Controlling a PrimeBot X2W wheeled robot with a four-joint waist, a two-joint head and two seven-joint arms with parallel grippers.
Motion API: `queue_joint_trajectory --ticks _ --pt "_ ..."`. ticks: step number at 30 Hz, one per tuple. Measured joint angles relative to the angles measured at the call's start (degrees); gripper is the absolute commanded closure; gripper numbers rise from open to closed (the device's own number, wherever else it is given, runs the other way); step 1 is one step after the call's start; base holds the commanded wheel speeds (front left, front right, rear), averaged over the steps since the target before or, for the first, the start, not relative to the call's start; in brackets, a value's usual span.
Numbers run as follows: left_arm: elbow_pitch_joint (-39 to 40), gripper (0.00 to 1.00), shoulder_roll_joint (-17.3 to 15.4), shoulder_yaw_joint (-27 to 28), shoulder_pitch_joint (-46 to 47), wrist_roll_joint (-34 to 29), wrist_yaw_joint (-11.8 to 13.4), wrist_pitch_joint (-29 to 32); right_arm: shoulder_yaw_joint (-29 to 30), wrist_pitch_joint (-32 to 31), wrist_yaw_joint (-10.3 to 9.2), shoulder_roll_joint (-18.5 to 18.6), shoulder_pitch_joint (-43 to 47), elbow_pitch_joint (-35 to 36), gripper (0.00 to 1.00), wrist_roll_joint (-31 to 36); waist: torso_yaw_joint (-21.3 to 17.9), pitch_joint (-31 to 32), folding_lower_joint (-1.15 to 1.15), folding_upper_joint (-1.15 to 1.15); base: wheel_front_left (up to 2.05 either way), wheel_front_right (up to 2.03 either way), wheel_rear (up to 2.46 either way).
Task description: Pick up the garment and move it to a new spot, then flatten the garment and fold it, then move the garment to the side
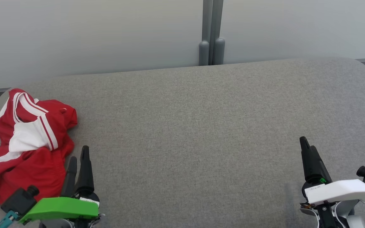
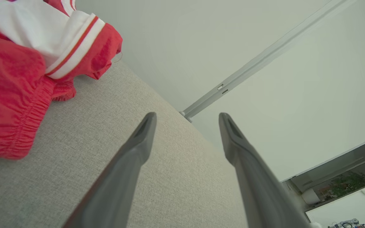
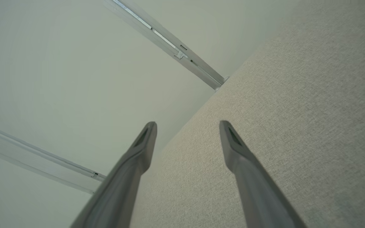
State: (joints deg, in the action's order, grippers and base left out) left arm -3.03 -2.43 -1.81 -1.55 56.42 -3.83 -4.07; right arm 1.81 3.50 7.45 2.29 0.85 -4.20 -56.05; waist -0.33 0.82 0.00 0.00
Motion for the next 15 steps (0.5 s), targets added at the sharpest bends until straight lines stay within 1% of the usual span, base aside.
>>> queue_joint_trajectory --ticks 5,15 --pt "0.16 0.00 -0.03 -0.52 -0.19 -7.17 0.14 -0.85 -1.10 0.88 0.00 0.03 0.04 0.69 0.00 5.35 -0.04 0.09 0.00 0.00 0.00 0.00 0.00" --pt "-0.29 0.00 -0.07 -1.26 -1.14 -16.66 0.88 -2.56 -2.87 2.69 0.00 0.09 0.18 0.86 0.00 14.78 -0.15 0.28 0.00 0.00 0.00 0.00 0.00"
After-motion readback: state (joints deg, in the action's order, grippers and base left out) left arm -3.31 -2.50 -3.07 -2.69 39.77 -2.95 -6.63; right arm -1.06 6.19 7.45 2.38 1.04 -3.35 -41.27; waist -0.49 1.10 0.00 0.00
